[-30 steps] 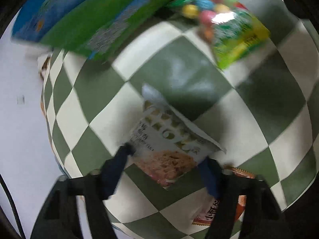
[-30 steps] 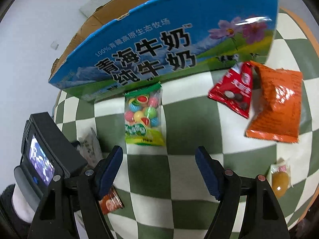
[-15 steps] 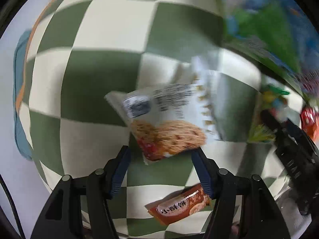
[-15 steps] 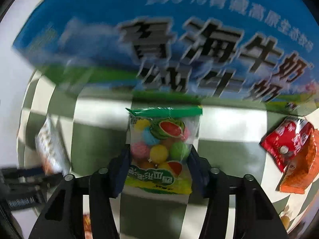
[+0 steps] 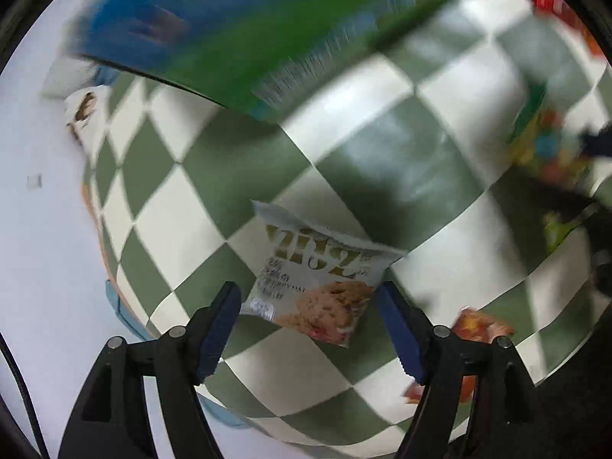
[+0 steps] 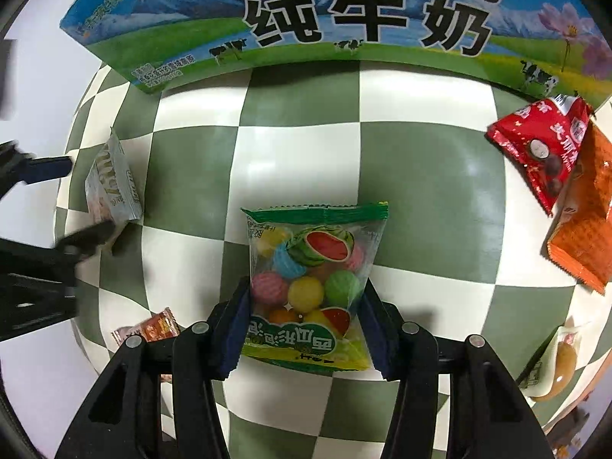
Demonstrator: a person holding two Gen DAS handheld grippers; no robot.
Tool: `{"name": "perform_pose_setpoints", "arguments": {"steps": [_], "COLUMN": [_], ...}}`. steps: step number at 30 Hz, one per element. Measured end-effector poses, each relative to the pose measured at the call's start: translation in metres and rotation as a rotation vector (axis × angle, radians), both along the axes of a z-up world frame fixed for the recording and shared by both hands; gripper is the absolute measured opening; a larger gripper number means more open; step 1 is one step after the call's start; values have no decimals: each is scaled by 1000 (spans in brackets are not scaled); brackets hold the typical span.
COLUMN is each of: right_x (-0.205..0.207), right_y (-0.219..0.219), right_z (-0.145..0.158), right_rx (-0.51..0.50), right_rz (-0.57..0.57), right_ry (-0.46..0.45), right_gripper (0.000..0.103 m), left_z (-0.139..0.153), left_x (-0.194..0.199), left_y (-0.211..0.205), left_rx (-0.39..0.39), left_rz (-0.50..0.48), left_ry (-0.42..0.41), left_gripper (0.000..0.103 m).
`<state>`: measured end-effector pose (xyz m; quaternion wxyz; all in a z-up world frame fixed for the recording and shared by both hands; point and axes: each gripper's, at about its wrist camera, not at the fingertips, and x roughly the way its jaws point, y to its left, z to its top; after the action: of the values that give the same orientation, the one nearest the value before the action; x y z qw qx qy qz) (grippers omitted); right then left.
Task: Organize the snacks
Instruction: 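Grasp the white nutz oat cookie bag with left tool while right tool grasps the candy-ball bag, then carry the nutz bag and candy-ball bag with both tools over the box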
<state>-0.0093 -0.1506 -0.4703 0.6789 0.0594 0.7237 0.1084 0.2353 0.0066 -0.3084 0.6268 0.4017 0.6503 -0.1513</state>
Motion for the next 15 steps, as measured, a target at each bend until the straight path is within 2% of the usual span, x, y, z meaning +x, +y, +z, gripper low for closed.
{"name": "perform_pose_setpoints", "arguments": {"steps": [3, 4, 6, 7, 10, 11, 13, 15], "right_x": [5, 8, 11, 13, 16, 17, 22, 26], "right_y": [8, 11, 14, 13, 10, 6, 6, 6], "right_z": [-4, -6, -8, -8, -9, -10, -12, -13], "right_rx": [10, 11, 22, 26, 39, 45, 52, 59], "right_rz": [-13, -13, -27, -27, -30, -34, -48, -67], "right_ry": [11, 13, 11, 12, 14, 13, 11, 8], "right_gripper": [56, 56, 56, 56, 56, 56, 57, 58], "left_z": [-8, -7, -2, 1, 0, -2, -15, -22], "left_x": [8, 12, 23, 27, 29, 31, 32, 32], "left_y": [5, 10, 18, 28, 50, 56, 61, 60], "left_rx": [-22, -60, -137, -194, -305, -329, -335, -325], "left_rz": [53, 119, 257, 372, 605, 654, 719, 727], "left_ry": [30, 33, 46, 72, 116, 113, 123, 114], "left_gripper": [70, 66, 64, 64, 64, 65, 66, 68]}}
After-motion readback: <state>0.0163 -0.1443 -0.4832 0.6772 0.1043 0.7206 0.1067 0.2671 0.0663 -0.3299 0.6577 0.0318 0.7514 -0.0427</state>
